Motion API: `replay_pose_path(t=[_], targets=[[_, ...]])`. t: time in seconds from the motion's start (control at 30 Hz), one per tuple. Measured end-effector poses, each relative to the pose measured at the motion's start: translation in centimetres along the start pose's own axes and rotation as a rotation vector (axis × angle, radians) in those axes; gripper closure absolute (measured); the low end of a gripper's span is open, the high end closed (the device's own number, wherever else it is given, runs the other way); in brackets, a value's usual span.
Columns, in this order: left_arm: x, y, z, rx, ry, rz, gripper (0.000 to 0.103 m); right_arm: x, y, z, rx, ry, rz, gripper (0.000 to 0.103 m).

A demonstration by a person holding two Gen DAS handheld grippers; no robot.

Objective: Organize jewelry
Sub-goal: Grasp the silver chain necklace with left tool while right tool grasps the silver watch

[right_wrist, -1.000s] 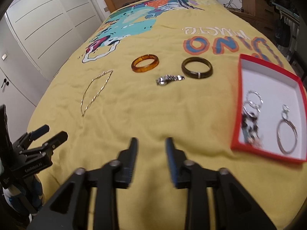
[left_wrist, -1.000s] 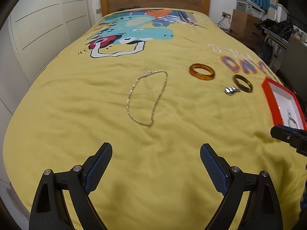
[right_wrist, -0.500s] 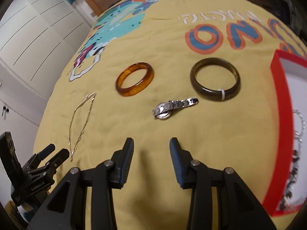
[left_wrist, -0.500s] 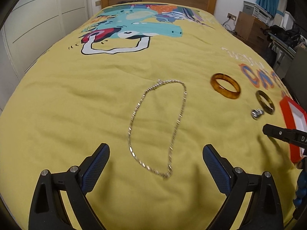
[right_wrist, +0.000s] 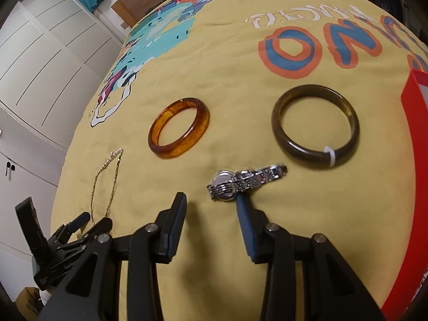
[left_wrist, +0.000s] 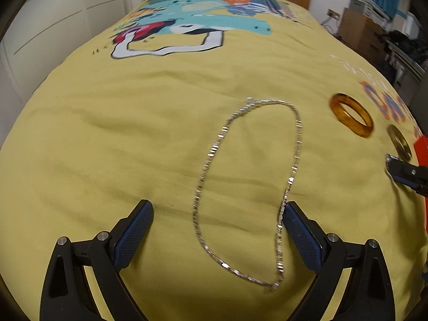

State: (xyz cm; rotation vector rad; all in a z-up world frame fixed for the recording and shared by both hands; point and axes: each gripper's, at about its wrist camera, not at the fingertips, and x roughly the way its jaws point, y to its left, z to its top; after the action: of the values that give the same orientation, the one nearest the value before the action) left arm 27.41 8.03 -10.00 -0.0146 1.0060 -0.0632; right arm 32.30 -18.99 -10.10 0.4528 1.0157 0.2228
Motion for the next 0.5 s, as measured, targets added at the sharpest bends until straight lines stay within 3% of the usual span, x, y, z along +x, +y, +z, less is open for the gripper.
replay_pose_path(t=[0.33, 0.5], targets=[[1.0, 0.0, 0.9, -0.003, -0.002, 0.012, 0.010, 0.7, -0.1, 1.1, 0.015, -0.023, 0.030, 0.066], [1.1, 0.0, 0.9, -0.008, -0.007, 0.013, 0.010, -0.7, 1.3, 0.2, -0.129, -0.003, -0.005, 0.066]])
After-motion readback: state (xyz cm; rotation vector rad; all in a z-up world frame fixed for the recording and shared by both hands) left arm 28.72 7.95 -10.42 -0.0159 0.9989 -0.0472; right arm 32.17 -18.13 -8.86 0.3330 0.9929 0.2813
